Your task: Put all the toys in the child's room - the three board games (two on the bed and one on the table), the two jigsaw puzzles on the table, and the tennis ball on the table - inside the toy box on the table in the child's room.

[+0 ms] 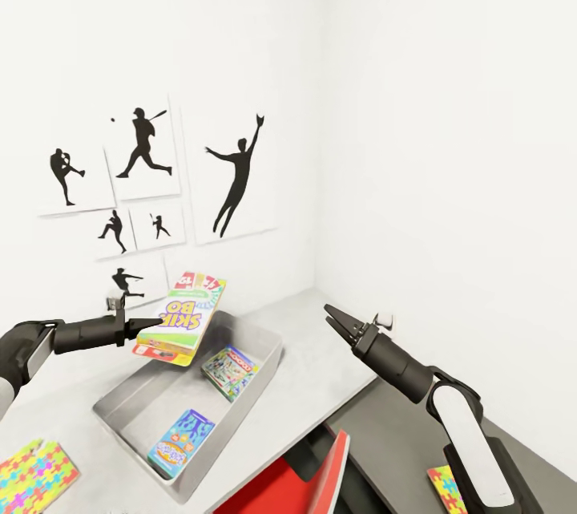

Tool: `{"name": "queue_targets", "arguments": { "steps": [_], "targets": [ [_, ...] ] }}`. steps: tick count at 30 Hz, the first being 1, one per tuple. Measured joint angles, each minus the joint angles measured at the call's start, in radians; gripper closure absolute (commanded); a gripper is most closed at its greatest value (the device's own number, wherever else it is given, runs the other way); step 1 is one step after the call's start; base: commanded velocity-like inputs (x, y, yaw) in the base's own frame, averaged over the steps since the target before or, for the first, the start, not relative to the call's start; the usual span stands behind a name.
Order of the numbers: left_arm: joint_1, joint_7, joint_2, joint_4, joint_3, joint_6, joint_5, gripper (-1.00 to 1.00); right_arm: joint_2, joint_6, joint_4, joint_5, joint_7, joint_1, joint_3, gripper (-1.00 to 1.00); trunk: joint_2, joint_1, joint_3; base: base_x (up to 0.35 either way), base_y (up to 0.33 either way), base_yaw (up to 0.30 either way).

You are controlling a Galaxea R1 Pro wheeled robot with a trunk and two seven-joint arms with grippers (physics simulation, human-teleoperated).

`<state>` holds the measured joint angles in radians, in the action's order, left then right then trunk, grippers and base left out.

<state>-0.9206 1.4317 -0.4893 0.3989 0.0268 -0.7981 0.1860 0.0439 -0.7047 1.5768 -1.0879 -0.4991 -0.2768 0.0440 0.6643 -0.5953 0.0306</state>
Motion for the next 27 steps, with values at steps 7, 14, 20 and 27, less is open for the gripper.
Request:
{"name": "queue_targets", "arguments": {
  "steps": [7,14,20,27],
  "targets": [
    [0.0,-0.001,0.012,0.0,-0.002,0.0,-0.001,1.0,-0.001,0.0,0.0,0.0,0.0,0.0,0.0,-1.0,0.0,0.0,0.0,0.0,0.0,0.004],
    [0.0,-0.007,0.018,0.0,-0.003,0.001,-0.002,1.0,-0.001,0.0,0.0,0.0,-0.001,0.0,0.0,-1.0,0.0,0.0,0.0,0.0,0.0,0.0],
    [0.0,-0.116,0.027,0.0,-0.005,0.002,-0.004,1.0,0.004,-0.002,0.0,0.0,-0.003,0.0,-0.002,-1.0,0.0,0.0,0.0,0.0,0.0,0.0],
    [0.0,-0.224,0.039,-0.001,-0.113,0.03,-0.021,1.0,0.004,-0.003,0.0,0.0,-0.003,0.0,-0.001,-1.0,0.0,0.0,0.0,0.0,0.0,0.0]
  ]
}}
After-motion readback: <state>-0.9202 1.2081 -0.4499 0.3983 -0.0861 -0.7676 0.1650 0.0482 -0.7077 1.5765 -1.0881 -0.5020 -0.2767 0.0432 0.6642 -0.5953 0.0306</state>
